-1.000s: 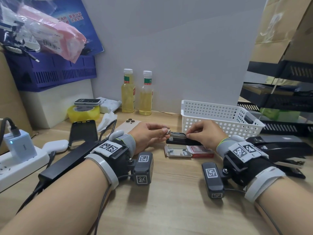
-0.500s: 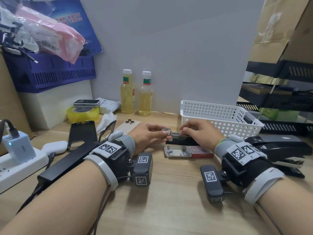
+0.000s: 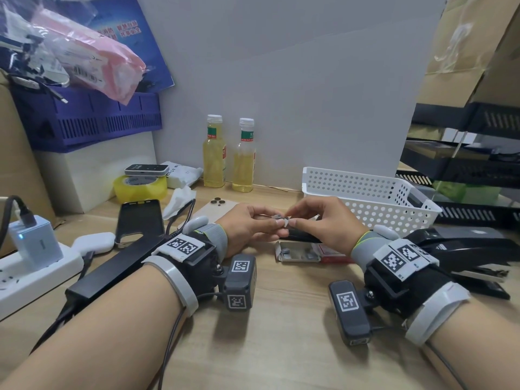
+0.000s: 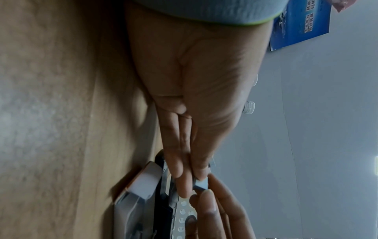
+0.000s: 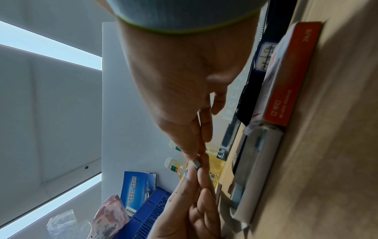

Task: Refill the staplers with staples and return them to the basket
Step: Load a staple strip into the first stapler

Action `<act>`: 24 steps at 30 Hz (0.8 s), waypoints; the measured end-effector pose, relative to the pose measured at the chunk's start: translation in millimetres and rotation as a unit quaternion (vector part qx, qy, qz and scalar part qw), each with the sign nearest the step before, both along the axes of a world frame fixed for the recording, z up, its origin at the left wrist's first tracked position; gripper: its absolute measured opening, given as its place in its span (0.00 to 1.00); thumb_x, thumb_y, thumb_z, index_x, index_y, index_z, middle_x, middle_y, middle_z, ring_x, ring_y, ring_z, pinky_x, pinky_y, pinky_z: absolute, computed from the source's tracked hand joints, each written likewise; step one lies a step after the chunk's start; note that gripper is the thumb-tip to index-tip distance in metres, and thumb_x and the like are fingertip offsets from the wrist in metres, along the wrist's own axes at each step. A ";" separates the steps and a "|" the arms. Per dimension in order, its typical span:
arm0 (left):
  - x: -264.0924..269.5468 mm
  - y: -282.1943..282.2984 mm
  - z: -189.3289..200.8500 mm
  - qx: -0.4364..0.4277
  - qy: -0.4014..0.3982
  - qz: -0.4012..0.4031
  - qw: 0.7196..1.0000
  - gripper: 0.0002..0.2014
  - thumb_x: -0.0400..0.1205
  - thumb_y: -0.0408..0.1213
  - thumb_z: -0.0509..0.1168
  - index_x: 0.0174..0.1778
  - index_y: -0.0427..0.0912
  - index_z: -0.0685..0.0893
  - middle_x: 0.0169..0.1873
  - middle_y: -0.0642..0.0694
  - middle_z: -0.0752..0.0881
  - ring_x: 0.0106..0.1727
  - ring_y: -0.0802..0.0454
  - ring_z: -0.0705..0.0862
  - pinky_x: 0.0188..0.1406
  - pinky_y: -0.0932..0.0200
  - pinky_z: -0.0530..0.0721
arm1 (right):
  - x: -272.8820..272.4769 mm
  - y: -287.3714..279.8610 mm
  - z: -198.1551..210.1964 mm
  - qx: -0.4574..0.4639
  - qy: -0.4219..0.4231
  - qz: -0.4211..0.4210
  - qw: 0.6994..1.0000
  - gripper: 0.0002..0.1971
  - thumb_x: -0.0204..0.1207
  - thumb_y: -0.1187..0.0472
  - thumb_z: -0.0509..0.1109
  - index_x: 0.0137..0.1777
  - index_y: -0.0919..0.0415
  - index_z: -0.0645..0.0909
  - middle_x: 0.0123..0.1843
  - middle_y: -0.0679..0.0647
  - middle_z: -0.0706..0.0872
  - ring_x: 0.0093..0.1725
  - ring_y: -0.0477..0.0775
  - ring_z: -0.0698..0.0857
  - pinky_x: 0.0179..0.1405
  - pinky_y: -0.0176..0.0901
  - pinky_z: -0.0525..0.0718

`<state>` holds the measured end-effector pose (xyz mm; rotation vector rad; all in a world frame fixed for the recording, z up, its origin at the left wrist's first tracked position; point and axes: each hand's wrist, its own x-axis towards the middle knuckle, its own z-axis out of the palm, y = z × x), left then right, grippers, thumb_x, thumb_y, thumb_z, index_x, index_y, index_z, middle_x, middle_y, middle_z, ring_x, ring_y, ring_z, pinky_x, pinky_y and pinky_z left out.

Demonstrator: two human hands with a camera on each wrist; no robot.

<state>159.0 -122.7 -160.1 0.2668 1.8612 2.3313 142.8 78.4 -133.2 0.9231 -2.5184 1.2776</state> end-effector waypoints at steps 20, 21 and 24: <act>-1.1 -3.9 -0.8 0.022 -0.014 -0.023 0.999 0.10 0.75 0.22 0.71 0.52 0.29 0.86 0.44 0.31 0.90 0.45 0.44 0.93 0.48 0.61 0.91 | -8.7 5.9 -3.3 -0.084 -0.032 0.052 0.995 0.04 0.75 0.69 0.77 0.47 0.65 0.86 0.46 0.57 0.94 0.48 0.53 0.92 0.53 0.38 0.86; -1.2 -4.0 -1.0 0.026 -0.017 -0.022 0.999 0.11 0.74 0.23 0.72 0.52 0.29 0.87 0.45 0.30 0.90 0.45 0.43 0.93 0.49 0.60 0.91 | -9.2 6.7 -3.3 -0.108 -0.042 0.047 0.992 0.04 0.75 0.70 0.77 0.47 0.66 0.85 0.48 0.59 0.94 0.50 0.55 0.92 0.55 0.41 0.88; -2.8 -4.0 -2.2 0.039 -0.022 -0.016 0.999 0.15 0.69 0.25 0.74 0.51 0.29 0.86 0.48 0.28 0.89 0.46 0.42 0.93 0.50 0.59 0.90 | -8.4 9.7 -2.2 -0.170 -0.073 0.020 0.983 0.03 0.76 0.70 0.75 0.48 0.67 0.84 0.45 0.61 0.94 0.46 0.56 0.93 0.49 0.40 0.89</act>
